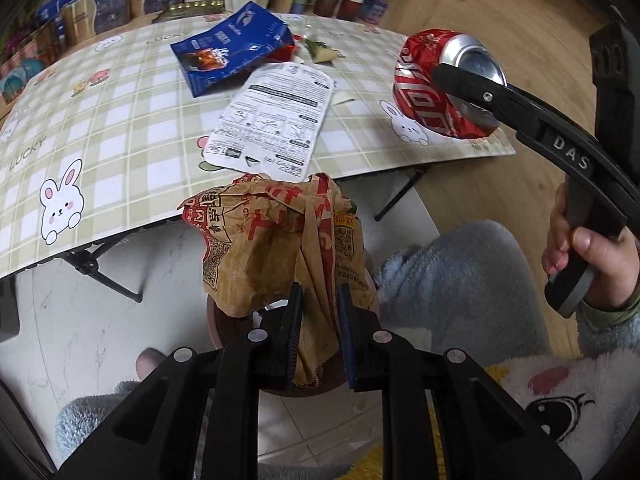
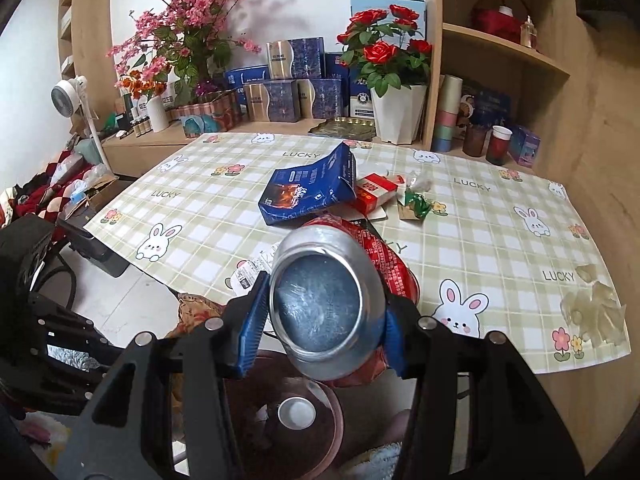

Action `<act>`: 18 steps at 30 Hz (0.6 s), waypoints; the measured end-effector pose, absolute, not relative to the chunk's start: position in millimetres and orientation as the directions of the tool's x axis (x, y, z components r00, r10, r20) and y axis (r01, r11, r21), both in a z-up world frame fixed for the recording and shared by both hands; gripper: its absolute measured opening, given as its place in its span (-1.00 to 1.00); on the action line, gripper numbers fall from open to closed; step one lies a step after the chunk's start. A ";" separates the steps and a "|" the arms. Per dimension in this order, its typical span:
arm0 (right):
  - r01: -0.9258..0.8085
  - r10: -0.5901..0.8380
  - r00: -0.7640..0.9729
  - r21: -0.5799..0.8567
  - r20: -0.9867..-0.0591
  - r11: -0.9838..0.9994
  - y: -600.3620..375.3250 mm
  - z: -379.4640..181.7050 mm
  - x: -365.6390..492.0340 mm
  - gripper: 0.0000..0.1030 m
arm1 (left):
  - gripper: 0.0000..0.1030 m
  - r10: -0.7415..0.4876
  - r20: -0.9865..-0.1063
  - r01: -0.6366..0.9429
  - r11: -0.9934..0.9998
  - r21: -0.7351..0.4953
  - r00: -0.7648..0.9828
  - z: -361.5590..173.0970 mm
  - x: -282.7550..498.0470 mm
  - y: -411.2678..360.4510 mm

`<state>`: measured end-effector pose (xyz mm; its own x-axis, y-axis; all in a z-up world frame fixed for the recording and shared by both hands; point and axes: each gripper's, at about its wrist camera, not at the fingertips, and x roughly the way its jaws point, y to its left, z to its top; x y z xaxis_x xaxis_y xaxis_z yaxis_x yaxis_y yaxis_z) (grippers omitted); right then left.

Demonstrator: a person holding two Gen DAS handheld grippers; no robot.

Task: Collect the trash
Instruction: 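Release the brown bag into the bin with the left gripper while the right gripper holds the can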

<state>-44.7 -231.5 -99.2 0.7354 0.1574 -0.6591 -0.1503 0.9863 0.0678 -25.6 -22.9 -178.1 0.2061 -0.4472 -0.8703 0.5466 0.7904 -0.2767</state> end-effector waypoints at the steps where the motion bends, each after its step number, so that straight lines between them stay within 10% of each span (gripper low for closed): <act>1: -0.148 0.159 0.734 0.072 -0.660 0.986 -232.6 -99.7 -45.8 -0.01 | -0.66 -0.451 -0.870 0.550 0.787 -0.281 0.201 -176.9 -26.9 -23.0; 18: -0.138 0.179 0.738 0.115 -0.651 0.984 -244.4 -97.6 -46.8 -0.01 | -0.80 -0.511 -0.842 0.531 0.767 -0.359 0.170 -158.7 -25.5 -12.3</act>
<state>-46.8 -244.4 -97.6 0.7377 0.1793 -0.6509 -0.1377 0.9838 0.1149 -25.5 -12.3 -158.7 0.1697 -0.5114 -0.8425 0.5314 0.7674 -0.3588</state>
